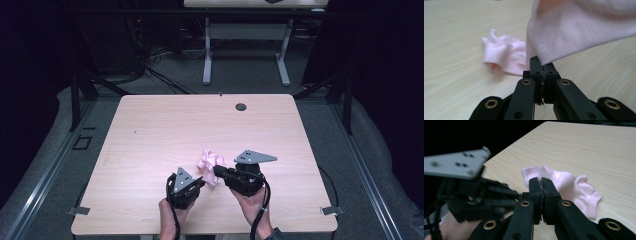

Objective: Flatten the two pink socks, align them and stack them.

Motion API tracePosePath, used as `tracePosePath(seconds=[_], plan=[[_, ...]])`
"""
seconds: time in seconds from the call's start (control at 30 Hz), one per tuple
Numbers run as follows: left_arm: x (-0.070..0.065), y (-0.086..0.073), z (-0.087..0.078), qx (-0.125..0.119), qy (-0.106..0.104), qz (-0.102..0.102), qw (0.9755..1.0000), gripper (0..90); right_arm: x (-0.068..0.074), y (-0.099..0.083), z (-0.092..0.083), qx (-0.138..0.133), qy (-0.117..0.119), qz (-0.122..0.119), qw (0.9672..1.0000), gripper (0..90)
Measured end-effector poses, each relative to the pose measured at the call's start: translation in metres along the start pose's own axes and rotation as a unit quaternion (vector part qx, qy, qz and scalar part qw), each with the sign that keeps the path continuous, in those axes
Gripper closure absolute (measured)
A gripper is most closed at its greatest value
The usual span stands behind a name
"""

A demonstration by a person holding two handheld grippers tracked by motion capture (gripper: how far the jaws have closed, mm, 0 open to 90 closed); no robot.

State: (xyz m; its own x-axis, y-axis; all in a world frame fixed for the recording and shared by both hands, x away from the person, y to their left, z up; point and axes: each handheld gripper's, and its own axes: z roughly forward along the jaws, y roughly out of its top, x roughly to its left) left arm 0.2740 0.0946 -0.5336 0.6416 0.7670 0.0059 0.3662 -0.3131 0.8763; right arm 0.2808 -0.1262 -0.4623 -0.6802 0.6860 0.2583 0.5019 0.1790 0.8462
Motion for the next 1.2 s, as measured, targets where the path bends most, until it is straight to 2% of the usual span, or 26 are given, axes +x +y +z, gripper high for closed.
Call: tracePosePath(seconds=[0.07, 0.1, 0.2, 0.3, 0.33, 0.37, 0.4, 0.5, 0.57, 0.6, 0.67, 0.73, 0.83, 0.87, 0.9, 0.97, 1.0, 1.03, 1.1, 1.13, 1.2], plan=[[0.001, 0.007, -0.012, 0.011, 0.023, 0.041, 0.9988, 89.1, -0.003, -0.003, -0.002, -0.008, 0.009, 0.008, 0.9999, 87.6], [0.001, 0.010, -0.017, 0.016, 0.040, 0.062, 0.9972, 89.2, -0.004, -0.003, -0.002, -0.010, 0.010, 0.013, 0.9998, 87.6], [-0.002, 0.012, -0.027, 0.049, 0.060, 0.114, 0.9905, 89.1, -0.004, -0.009, 0.002, -0.006, 0.016, 0.015, 0.9997, 87.6], [-0.014, 0.003, -0.021, 0.095, 0.052, 0.146, 0.9835, 89.0, -0.007, -0.020, 0.008, 0.008, 0.011, 0.019, 0.9997, 87.6], [-0.017, 0.000, -0.018, 0.102, 0.047, 0.151, 0.9821, 88.9, -0.010, -0.026, 0.009, 0.019, 0.003, 0.017, 0.9997, 87.5], [-0.017, 0.000, -0.018, 0.102, 0.047, 0.151, 0.9821, 88.8, -0.012, -0.030, 0.010, 0.023, 0.002, 0.020, 0.9995, 87.5], [-0.027, -0.007, -0.009, 0.123, 0.028, 0.154, 0.9799, 88.6, -0.016, -0.037, 0.011, 0.037, -0.002, 0.028, 0.9989, 87.5], [-0.034, -0.017, 0.005, 0.144, -0.012, 0.139, 0.9797, 84.9, -0.026, -0.054, 0.010, 0.062, -0.016, 0.036, 0.9973, 87.4], [-0.033, -0.020, 0.008, 0.147, -0.035, 0.114, 0.9818, 71.7, -0.034, -0.066, 0.008, 0.078, -0.028, 0.043, 0.9957, 87.3], [-0.031, -0.021, 0.007, 0.144, -0.039, 0.102, 0.9836, 65.8, -0.037, -0.072, 0.007, 0.084, -0.031, 0.050, 0.9947, 87.1], [-0.023, -0.021, 0.001, 0.138, -0.058, 0.077, 0.9857, 52.8, -0.044, -0.083, 0.003, 0.092, -0.035, 0.064, 0.9931, 86.4], [-0.012, -0.020, -0.008, 0.128, -0.058, 0.053, 0.9886, 46.1, -0.049, -0.091, -0.001, 0.097, -0.042, 0.072, 0.9918, 83.7], [0.007, -0.020, -0.018, 0.125, -0.053, 0.023, 0.9905, 41.8, -0.054, -0.093, -0.009, 0.089, -0.048, 0.073, 0.9922, 70.4], [0.012, -0.020, -0.019, 0.131, -0.058, 0.012, 0.9896, 41.8, -0.055, -0.092, -0.011, 0.086, -0.049, 0.074, 0.9924, 64.2], [0.014, -0.020, -0.018, 0.137, -0.055, 0.008, 0.9890, 41.4, -0.056, -0.091, -0.012, 0.084, -0.051, 0.067, 0.9929, 62.0], [0.015, -0.023, -0.014, 0.149, -0.060, 0.004, 0.9870, 42.9, -0.055, -0.087, -0.011, 0.094, -0.050, 0.055, 0.9928, 54.2], [0.014, -0.024, -0.011, 0.157, -0.055, 0.009, 0.9861, 44.6, -0.054, -0.085, -0.008, 0.095, -0.051, 0.046, 0.9931, 53.2], [0.012, -0.026, -0.008, 0.163, -0.060, 0.010, 0.9848, 46.1, -0.053, -0.082, -0.005, 0.110, -0.060, 0.031, 0.9916, 53.0], [0.008, -0.028, -0.001, 0.177, -0.052, 0.018, 0.9826, 50.4, -0.051, -0.079, 0.004, 0.128, -0.079, 0.012, 0.9886, 53.3], [0.007, -0.029, 0.002, 0.183, -0.055, 0.020, 0.9813, 53.8, -0.053, -0.079, 0.007, 0.137, -0.086, 0.004, 0.9868, 54.3], [0.004, -0.031, 0.007, 0.193, -0.050, 0.030, 0.9794, 56.8, -0.059, -0.079, 0.015, 0.153, -0.092, 0.005, 0.9838, 56.4]])
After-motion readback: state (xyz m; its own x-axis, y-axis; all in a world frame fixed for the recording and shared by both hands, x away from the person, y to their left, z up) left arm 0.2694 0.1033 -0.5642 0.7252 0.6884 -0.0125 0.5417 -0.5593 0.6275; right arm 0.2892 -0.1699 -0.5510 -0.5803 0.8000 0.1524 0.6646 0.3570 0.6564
